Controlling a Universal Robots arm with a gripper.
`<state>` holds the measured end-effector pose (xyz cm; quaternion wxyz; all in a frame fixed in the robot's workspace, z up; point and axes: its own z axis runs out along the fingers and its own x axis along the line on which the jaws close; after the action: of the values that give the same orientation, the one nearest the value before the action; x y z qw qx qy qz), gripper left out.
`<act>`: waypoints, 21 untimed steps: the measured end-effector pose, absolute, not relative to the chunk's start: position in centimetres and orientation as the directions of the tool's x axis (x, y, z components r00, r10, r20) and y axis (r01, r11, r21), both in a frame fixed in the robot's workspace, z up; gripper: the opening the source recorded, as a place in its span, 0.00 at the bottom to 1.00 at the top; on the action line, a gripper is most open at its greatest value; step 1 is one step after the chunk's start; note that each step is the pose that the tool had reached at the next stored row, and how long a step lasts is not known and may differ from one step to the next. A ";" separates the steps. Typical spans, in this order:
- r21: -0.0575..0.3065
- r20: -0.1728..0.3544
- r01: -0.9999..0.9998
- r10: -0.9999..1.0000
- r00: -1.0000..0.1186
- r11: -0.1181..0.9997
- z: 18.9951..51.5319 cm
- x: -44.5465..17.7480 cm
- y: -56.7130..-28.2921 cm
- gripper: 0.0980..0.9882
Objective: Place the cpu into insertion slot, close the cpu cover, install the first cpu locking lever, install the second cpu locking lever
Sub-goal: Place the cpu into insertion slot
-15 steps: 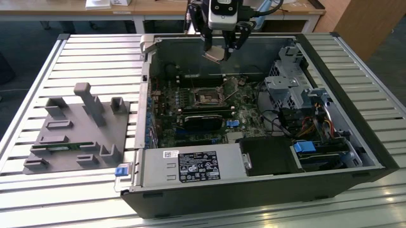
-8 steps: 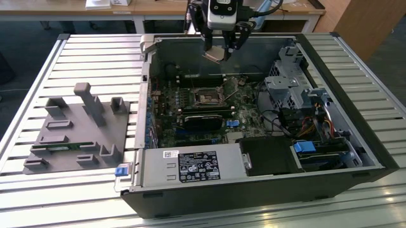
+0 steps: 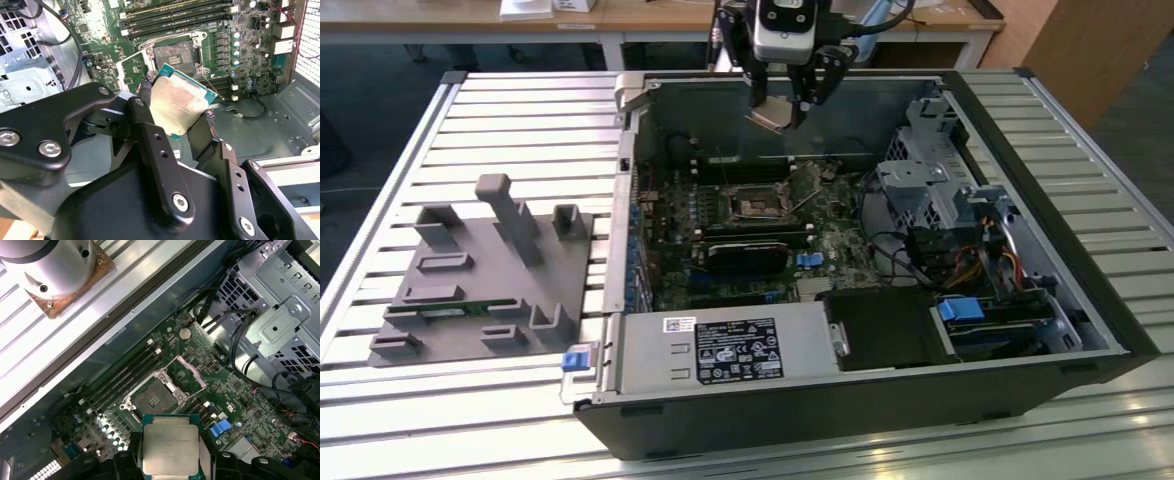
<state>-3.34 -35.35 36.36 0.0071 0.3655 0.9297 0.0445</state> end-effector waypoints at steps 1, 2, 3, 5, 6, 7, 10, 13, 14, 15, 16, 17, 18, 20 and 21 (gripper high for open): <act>0.088 0.019 0.681 0.682 -0.731 0.727 36.4 -3.3 -35.4 0.50; 0.088 0.019 0.683 0.684 -0.729 0.725 36.4 -3.3 -35.4 0.50; 0.088 0.019 0.685 0.686 -0.727 0.723 36.4 -3.3 -35.4 0.50; 0.088 0.019 0.689 0.690 -0.724 0.720 36.4 -3.3 -35.4 0.50; 0.088 0.019 0.691 0.692 -0.722 0.718 36.4 -3.3 -35.4 0.50; 0.088 0.019 0.693 0.694 -0.720 0.716 36.4 -3.3 -35.4 0.50; 0.088 0.019 0.698 0.700 -0.714 0.710 36.4 -3.3 -35.4 0.50; 0.088 0.019 0.704 0.705 -0.709 0.705 36.4 -3.3 -35.4 0.50; 0.088 0.019 0.706 0.707 -0.707 0.703 36.4 -3.3 -35.4 0.50; 0.088 0.019 0.708 0.709 -0.705 0.701 36.4 -3.3 -35.4 0.50; 0.088 0.019 0.710 0.711 -0.703 0.699 36.4 -3.3 -35.4 0.50; 0.088 0.019 0.712 0.713 -0.701 0.697 36.4 -3.3 -35.4 0.50; 0.088 0.019 0.713 0.715 -0.699 0.695 36.4 -3.3 -35.4 0.50; 0.088 0.019 0.717 0.719 -0.695 0.691 36.4 -3.3 -35.4 0.50; 0.088 0.019 0.719 0.721 -0.693 0.689 36.4 -3.3 -35.4 0.50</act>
<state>-3.34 -35.35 36.35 0.0084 0.3917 0.9190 0.0443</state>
